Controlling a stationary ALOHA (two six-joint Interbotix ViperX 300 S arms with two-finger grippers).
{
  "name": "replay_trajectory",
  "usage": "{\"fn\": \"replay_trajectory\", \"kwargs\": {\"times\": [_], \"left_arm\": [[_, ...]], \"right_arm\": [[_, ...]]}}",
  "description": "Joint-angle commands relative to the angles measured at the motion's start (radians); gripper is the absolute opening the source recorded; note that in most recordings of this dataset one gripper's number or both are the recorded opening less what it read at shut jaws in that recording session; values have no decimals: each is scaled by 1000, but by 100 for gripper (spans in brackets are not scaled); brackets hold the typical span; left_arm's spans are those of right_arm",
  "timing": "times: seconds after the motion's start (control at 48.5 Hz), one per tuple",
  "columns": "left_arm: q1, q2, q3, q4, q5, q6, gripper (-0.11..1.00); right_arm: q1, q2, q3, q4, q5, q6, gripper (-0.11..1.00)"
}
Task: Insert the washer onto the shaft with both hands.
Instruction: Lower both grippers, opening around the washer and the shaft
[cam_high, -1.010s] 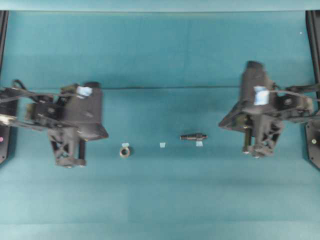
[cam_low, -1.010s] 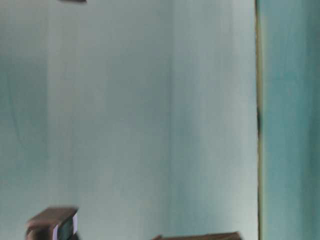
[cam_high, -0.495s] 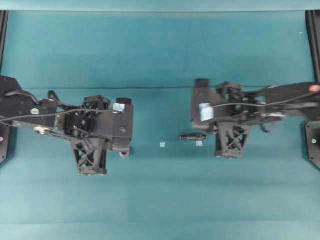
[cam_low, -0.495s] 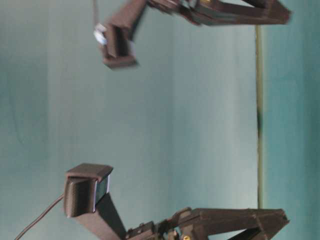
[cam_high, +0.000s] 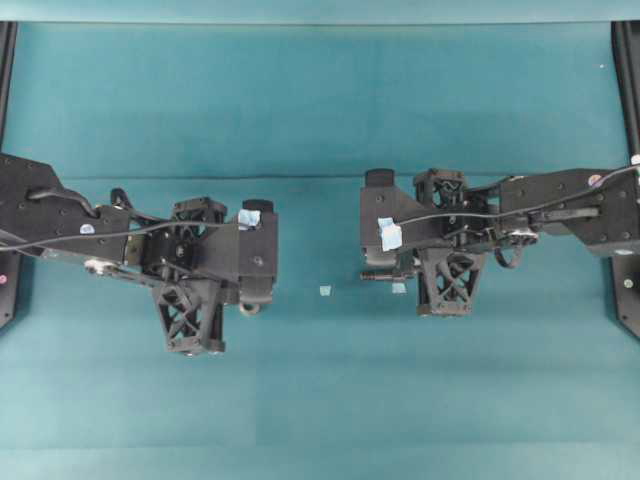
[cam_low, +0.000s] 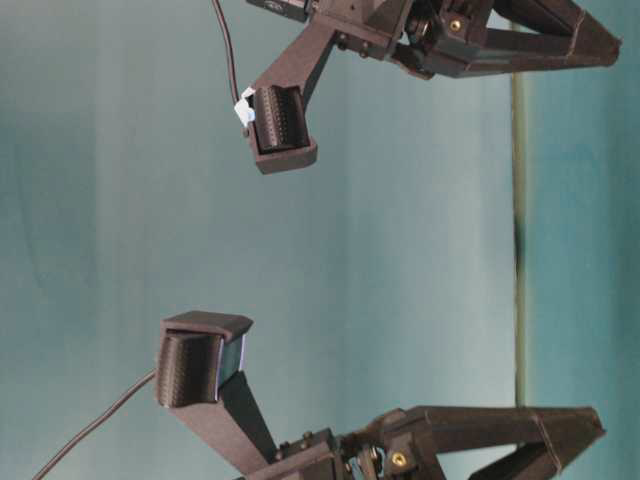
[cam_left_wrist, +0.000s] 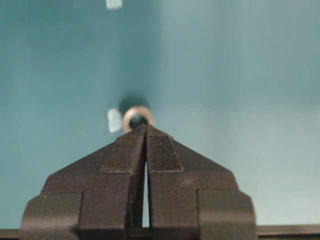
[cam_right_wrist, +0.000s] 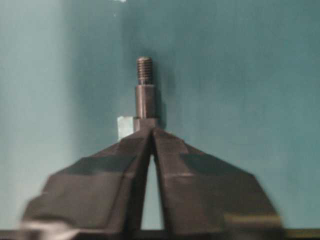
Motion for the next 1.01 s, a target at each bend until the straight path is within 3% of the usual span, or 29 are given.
{"fn": "replay_trajectory", "kwargs": {"times": [0.0,0.124,0.268,0.371,0.433,0.989], "left_arm": [[0,-2,3,2,-11,-11,5],[0,2,12,2,-12,-15,31],[0,11,17,2,-11,-2,75],[0,23,17,3,-12,9,96],[0,31,15,3,-14,15,96],[8,155,18,5,-94,12,94]], "right_arm": [[-8,-3,-9,2,-6,5,1],[-11,3,-9,0,-2,5,25],[-11,8,-9,-2,-8,2,67],[-12,9,-9,-3,-12,-3,92],[-11,9,-9,-3,-14,-2,97],[-8,80,63,2,-109,5,94]]}}
